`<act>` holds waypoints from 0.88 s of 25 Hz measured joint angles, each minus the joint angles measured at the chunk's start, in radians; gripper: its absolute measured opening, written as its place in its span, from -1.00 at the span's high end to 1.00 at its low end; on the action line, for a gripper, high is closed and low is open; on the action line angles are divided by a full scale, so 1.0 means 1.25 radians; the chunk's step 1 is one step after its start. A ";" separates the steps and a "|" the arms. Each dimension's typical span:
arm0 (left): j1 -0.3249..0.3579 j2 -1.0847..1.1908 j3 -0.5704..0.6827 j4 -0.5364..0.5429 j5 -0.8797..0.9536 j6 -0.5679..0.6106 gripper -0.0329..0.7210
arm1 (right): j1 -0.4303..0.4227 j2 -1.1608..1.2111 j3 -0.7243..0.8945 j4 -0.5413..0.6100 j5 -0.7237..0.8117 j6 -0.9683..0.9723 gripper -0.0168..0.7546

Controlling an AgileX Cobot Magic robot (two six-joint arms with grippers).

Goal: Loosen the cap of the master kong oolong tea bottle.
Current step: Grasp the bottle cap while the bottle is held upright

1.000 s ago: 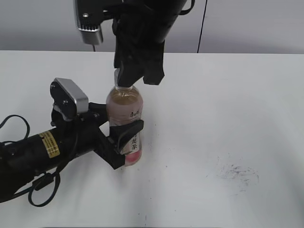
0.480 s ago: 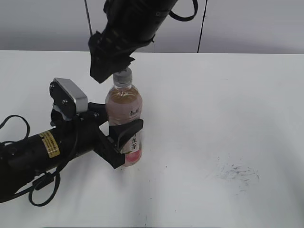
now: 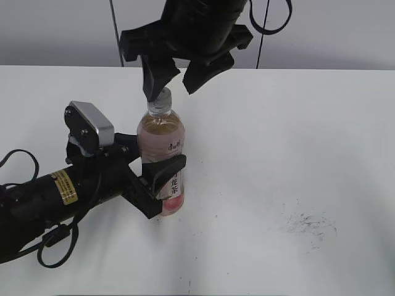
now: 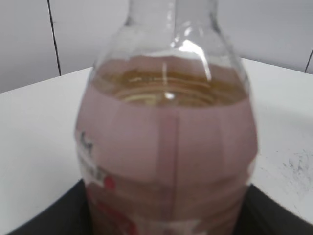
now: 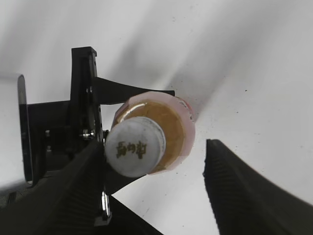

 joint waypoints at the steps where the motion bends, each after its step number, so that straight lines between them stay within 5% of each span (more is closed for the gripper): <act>1: 0.000 0.000 0.000 0.000 0.000 0.000 -0.14 | 0.000 0.000 0.000 0.004 0.000 0.000 -0.26; 14: 0.000 0.000 0.000 0.000 0.000 0.000 -0.14 | 0.000 0.027 0.000 0.051 -0.012 -0.001 -0.15; 18: 0.000 0.000 0.000 0.000 0.000 0.000 -0.14 | 0.000 0.039 0.000 0.048 -0.010 -0.003 0.17; 22: 0.000 0.000 0.000 0.000 0.000 0.000 -0.14 | 0.000 0.039 0.000 0.045 -0.003 -0.105 0.17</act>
